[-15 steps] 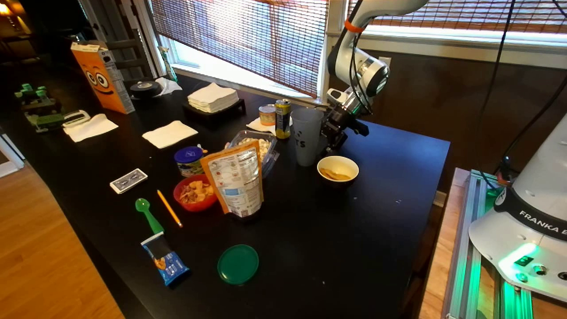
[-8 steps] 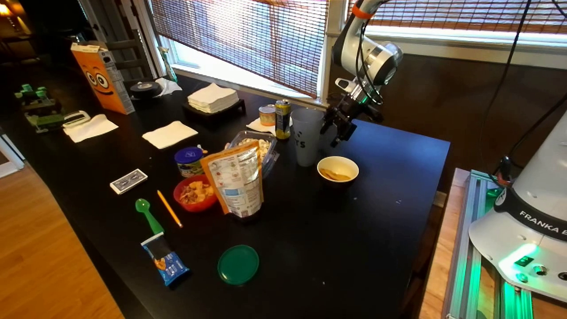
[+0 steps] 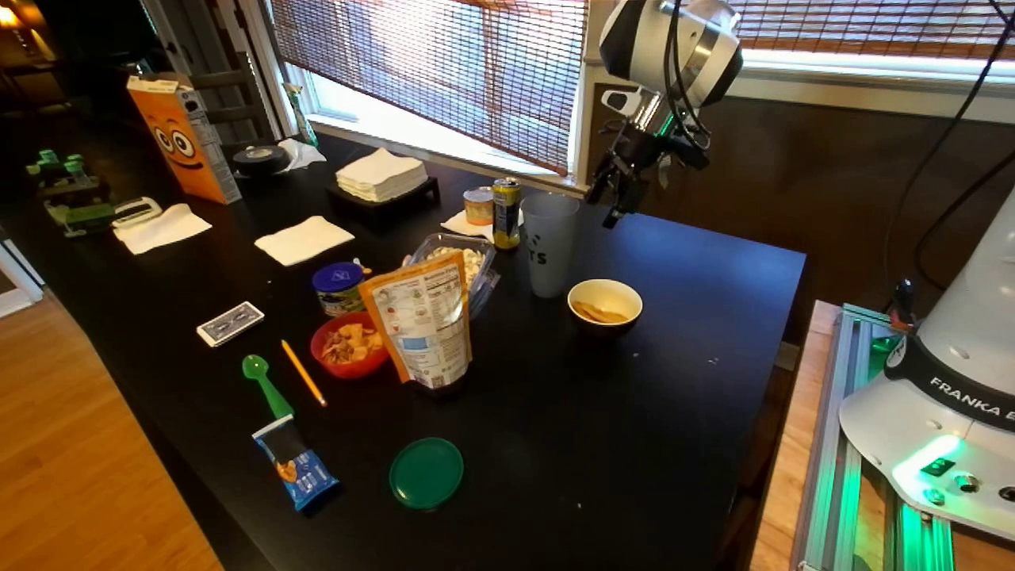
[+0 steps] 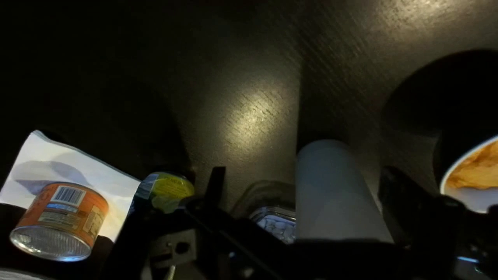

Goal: Pour the contents in the grey cup in the clear bowl.

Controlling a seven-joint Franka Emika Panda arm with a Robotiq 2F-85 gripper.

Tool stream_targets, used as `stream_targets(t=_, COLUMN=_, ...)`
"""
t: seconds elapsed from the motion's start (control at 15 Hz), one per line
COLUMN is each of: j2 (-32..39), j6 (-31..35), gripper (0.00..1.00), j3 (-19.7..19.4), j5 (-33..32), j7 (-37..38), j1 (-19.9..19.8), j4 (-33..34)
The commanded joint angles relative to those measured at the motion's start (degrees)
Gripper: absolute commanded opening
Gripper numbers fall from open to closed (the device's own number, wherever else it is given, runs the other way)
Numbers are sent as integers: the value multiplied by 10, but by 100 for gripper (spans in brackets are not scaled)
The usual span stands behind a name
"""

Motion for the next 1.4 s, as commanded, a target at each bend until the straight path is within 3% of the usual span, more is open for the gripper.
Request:
stream_targets(t=0.0, j2=-114, j6=47, gripper=100, j3=13, j5=-135, j7=155, j1=13, j4=-71)
stream_targets(t=0.4, j2=-258, j6=23, gripper=100, j3=51, j5=-318, j7=324, j1=12, j4=-121)
stream_targets(t=0.87, j2=-334, j6=-37, gripper=100, j3=68, j5=-408, j7=415, j1=38, j4=-118)
stream_targets(t=1.33, j2=-329, j6=-44, gripper=100, j3=52, j5=-412, j7=416, j1=75, j4=-106)
